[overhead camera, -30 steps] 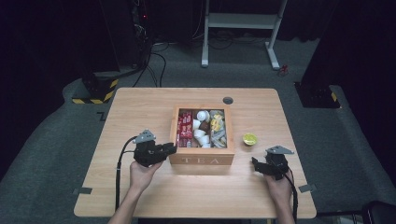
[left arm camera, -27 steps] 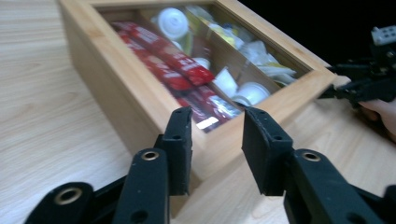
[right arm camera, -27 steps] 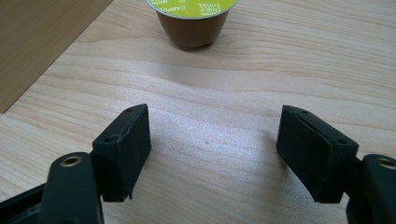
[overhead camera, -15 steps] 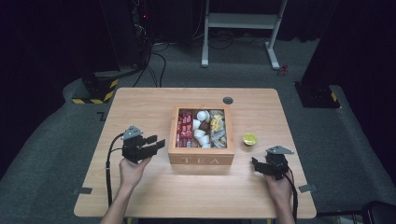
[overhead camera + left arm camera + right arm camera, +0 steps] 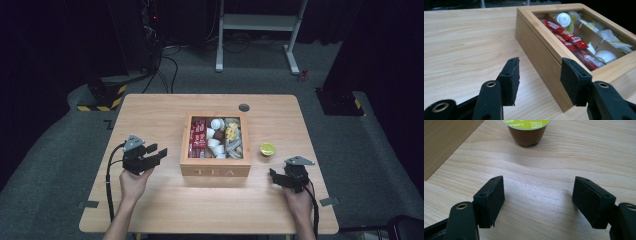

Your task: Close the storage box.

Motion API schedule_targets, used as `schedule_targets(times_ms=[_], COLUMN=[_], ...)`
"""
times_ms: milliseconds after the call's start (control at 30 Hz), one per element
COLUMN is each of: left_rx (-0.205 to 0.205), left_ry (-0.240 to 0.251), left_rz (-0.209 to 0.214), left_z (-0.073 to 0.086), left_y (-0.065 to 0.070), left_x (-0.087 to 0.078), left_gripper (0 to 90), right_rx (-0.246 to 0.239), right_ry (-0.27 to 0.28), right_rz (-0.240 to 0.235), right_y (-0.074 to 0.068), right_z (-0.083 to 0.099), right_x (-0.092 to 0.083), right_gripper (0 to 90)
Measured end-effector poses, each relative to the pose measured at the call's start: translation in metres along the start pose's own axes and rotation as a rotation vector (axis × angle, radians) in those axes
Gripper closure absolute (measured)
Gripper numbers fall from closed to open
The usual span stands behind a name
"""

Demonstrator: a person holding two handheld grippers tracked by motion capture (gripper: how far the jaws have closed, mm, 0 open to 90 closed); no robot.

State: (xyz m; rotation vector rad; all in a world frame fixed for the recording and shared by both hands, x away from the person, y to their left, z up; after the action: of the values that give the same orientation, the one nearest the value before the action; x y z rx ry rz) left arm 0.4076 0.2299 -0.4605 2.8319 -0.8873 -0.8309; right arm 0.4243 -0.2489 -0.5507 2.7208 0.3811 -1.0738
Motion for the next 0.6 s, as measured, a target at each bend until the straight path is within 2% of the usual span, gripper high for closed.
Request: schedule_targets(times_ms=[267, 500, 600], left_rx=[-0.020, -0.010, -0.013], left_ry=[-0.013, -0.028, -0.043], left_rz=[-0.060, -0.115, -0.124], left_z=[0.010, 0.021, 0.025], left_y=[-0.019, -0.030, -0.034], left_x=[-0.005, -0.006, -0.003], left_gripper=[47.6, 45.4, 43.6], right_rx=[0.000, 0.000, 0.000], right_ry=[0.000, 0.000, 0.000], right_rz=[0.000, 0.000, 0.000], right_y=[0.000, 0.000, 0.000], right_z=[0.000, 0.000, 0.000], right_x=[0.000, 0.000, 0.000], right_gripper=[25.9, 25.9, 25.9])
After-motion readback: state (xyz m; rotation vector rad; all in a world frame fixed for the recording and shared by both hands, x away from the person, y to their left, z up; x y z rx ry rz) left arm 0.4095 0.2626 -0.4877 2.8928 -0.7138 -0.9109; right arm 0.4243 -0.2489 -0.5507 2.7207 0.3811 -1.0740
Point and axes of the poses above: each handheld gripper's, and its own axes: x roughly forward along the jaws, z roughly out of its underside, y roughly to its right, the point moved 4 cm from there along x, roughly forward along the jaws, and after that the axes turned 6 degrees about z, right-handed, at the moved point
